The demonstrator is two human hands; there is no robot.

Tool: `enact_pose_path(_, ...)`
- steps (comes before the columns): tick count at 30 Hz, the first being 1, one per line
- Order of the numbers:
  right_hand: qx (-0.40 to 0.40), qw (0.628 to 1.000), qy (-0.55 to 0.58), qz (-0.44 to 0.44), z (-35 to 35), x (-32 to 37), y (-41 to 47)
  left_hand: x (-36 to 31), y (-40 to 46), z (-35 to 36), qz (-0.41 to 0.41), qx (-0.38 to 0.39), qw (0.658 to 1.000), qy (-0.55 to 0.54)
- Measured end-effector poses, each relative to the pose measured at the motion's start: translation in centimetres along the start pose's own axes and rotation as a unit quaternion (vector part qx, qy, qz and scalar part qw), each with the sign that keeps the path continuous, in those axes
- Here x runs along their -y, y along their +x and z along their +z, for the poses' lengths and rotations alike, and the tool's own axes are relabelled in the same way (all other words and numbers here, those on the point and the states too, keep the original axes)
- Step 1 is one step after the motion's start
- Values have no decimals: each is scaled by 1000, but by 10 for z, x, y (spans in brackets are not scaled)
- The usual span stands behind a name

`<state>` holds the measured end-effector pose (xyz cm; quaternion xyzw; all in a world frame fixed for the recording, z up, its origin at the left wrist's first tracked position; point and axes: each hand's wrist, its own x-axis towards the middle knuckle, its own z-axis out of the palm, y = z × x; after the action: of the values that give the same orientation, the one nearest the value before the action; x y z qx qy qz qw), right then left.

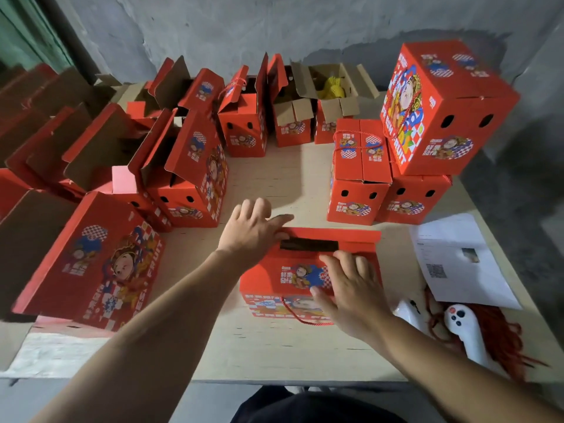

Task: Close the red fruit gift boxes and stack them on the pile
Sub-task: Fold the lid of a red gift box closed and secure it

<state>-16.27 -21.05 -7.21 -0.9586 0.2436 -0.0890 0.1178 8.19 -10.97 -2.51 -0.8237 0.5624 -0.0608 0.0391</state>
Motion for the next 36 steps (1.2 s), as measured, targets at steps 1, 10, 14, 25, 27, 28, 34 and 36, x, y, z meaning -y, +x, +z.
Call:
enact_pose_path(1,-4,1000,-6,-2,0,5,2,2,6,-4,-13,-7,1000,-18)
enact_pose_path(10,-22,1000,-17,12,8,6,-1,-2,-14,-8,21,74,983,-167)
enact_pose_path(14,-50,999,-15,2,5,0,5,0,-7,-1,32,73,989,-124)
enact_pose_path(25,-235,963,131,-30,-4,-4,-20,0,-10,26,43,108,975,-188)
enact_pose_path(27,-263,956,131,-22,-13,-1,-21,-2,-9,29,39,97,978,-181)
enact_pose_path(28,-261,957,124,-7,-18,-1,-18,-3,-9,29,39,92,980,-172)
enact_pose_path(34,-23,995,-55,81,-32,-14,33,1,-3,31,60,102,983,-140)
enact_pose_path(36,67,991,-80,82,-32,-22,46,6,1,28,72,119,980,-141)
